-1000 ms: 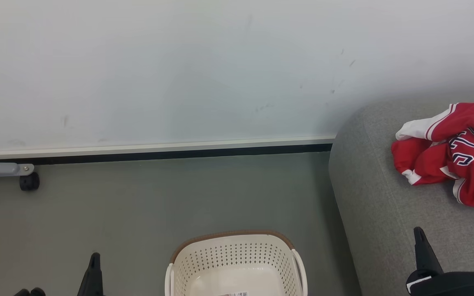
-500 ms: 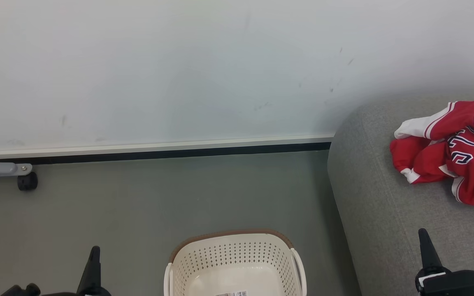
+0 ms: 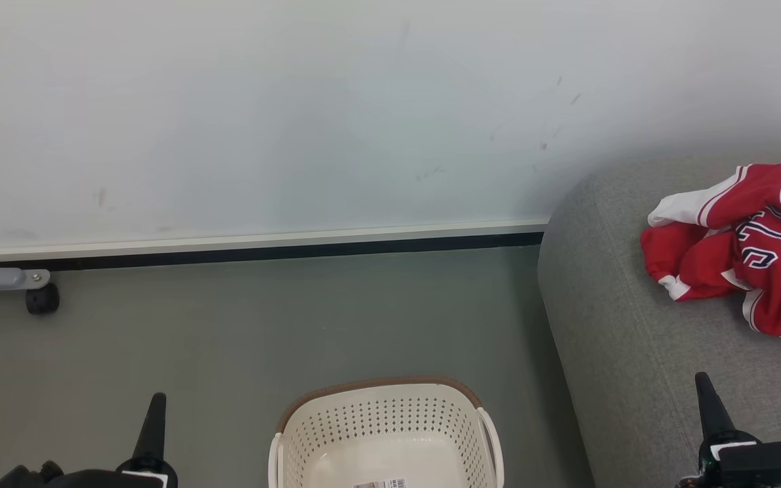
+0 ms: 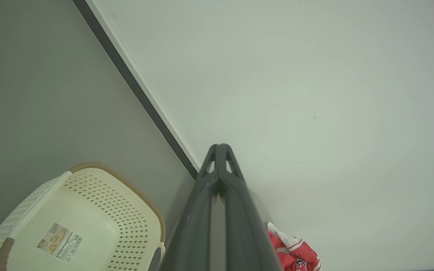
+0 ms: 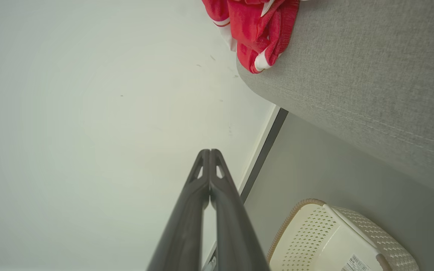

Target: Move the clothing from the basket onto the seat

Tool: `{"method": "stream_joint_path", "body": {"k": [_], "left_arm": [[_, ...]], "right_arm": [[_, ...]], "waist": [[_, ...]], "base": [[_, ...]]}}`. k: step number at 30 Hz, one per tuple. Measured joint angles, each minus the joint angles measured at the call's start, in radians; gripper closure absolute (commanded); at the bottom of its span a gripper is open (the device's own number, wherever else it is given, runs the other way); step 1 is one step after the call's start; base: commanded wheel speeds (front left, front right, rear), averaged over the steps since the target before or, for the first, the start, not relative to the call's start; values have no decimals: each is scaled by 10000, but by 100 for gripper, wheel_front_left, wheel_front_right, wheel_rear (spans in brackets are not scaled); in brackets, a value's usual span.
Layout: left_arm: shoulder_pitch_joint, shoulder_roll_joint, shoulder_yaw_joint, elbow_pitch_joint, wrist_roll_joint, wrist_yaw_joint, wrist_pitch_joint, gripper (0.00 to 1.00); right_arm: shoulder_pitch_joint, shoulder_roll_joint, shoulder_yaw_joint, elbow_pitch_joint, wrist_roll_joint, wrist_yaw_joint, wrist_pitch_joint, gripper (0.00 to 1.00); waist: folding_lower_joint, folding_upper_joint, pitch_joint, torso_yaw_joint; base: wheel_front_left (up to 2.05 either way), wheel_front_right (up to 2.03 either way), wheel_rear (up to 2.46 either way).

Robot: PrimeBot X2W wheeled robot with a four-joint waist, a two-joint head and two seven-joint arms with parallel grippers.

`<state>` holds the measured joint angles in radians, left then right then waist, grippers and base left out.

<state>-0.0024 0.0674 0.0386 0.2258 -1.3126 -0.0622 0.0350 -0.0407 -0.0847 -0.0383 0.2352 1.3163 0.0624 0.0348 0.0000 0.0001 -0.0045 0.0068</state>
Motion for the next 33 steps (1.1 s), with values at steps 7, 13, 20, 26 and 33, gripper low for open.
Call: {"method": "stream_joint_path", "body": {"k": [7, 13, 20, 26, 33], "left_arm": [[-202, -73, 167, 217, -817, -186, 249, 100], [-421, -132, 295, 387, -1593, -353, 443, 100], [-680, -224, 481, 629, -2606, -535, 711, 100], [-768, -242, 522, 671, -2871, -610, 782, 100], [-768, -242, 523, 675, -2878, -610, 780, 100]], "right_arm": [[-151, 109, -297, 196, 876, 174, 217, 100], [-285, 226, -546, 355, 1599, 301, 449, 100], [-386, 376, -882, 583, 2629, 533, 711, 100], [-505, 401, -947, 625, 2794, 568, 786, 100], [-505, 403, -947, 627, 2794, 568, 784, 100]], "waist": [[0, 0, 20, -22], [0, 0, 37, -41], [0, 0, 61, -66], [0, 0, 64, -69], [0, 0, 64, -69]], "base": [[0, 0, 0], [0, 0, 0], [0, 0, 0], [0, 0, 0], [0, 0, 0]]}}
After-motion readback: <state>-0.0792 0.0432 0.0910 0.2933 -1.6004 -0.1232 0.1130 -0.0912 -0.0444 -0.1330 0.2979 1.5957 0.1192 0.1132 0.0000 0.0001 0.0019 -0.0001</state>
